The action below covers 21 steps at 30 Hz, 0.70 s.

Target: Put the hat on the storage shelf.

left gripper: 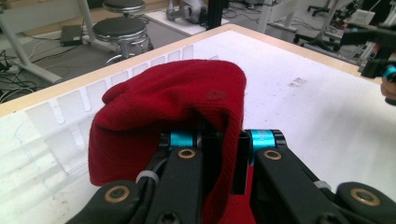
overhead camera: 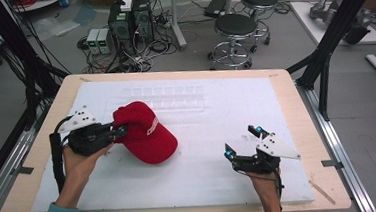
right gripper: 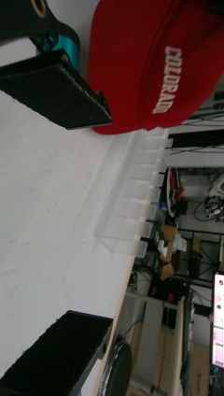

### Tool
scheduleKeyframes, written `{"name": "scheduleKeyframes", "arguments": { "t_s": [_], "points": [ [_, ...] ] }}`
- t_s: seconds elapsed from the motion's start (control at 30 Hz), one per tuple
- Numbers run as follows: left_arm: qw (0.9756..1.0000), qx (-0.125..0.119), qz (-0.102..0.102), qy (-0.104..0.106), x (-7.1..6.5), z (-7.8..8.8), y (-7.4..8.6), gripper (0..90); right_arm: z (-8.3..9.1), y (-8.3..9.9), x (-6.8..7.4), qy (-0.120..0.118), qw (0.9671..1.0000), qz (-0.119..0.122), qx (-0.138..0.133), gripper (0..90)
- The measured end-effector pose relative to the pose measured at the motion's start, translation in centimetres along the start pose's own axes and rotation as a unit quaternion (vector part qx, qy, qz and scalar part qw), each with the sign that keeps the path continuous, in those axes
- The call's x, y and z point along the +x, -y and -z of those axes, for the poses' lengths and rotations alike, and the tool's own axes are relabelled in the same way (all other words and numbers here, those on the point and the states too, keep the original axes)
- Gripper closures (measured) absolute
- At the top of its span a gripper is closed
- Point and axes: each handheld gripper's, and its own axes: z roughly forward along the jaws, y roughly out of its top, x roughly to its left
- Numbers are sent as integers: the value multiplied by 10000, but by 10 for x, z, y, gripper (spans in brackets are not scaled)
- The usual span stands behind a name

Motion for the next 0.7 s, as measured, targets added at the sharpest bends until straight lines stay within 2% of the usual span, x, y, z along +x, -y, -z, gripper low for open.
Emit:
{"name": "scheduleKeyframes", "arguments": {
  "t_s": [0.17, 0.37, 0.53, 0.7],
  "points": [
    [10000, 25, -66, 63, -5, -5, -5, 871, -6, -23, 5, -248, 9997, 66, -20, 33],
    [9998, 75, -103, 176, -11, -11, -9, 871, -16, -46, 9, -605, 9980, 100, 144, 33],
    [9995, 112, -130, 283, -15, -16, -13, 871, -29, -62, 13, -1034, 9939, 138, 350, 45],
    [9991, 147, -197, 333, -19, -20, -15, 871, -43, -72, 18, -1292, 9894, 223, 625, 44]
  ]
}}
